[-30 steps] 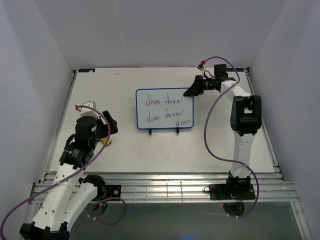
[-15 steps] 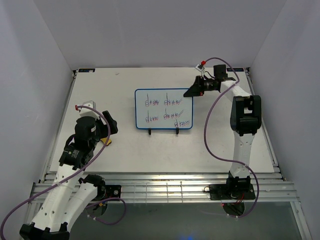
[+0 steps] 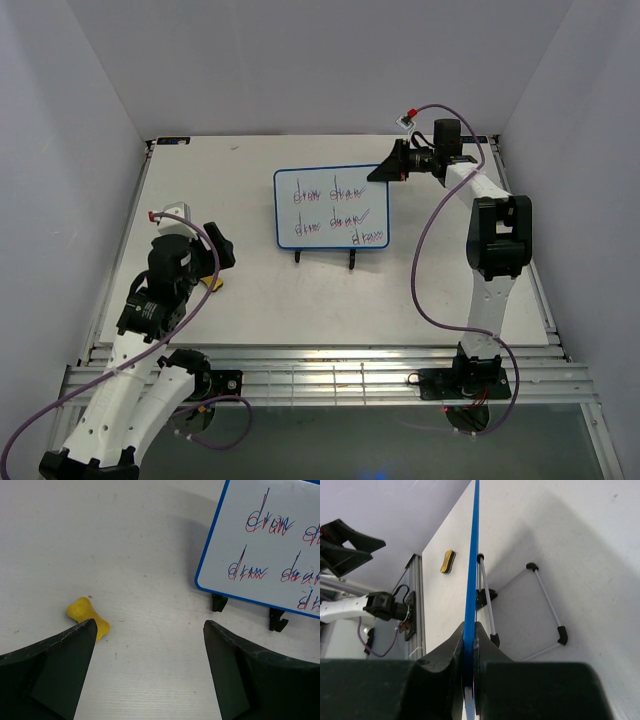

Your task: Erase the whiteboard

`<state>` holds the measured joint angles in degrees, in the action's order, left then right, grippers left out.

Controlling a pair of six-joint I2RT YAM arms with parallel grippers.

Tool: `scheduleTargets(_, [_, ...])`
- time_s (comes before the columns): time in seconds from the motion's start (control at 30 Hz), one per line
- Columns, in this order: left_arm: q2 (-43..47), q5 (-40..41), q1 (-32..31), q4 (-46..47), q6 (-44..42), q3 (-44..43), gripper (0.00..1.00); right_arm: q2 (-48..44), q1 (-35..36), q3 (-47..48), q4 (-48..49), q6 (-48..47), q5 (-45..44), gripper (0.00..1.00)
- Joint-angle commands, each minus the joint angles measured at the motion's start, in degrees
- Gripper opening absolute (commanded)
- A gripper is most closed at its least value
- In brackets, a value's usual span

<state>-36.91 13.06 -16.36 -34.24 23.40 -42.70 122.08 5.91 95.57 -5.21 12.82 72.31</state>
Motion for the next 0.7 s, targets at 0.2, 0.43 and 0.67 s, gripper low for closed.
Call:
scheduleTargets(0.2, [1.2, 0.7, -0.3, 1.0, -0.3, 0.4, 0.98, -9.8, -0.9, -5.7, 33.3, 25.8, -2.6, 0.08])
scheduleTargets(0.43, [1.7, 0.5, -0.3, 1.0, -0.4, 0.4, 0.98, -16.2, -2.3, -5.2, 29.3, 26.2, -8.3, 0.08])
scheduleTargets(0.67, [-0.7, 7.8, -0.3, -2.0, 2.2, -0.5, 0.98, -34.6, -5.2, -17.7, 22.5, 19.6, -25.0, 0.08])
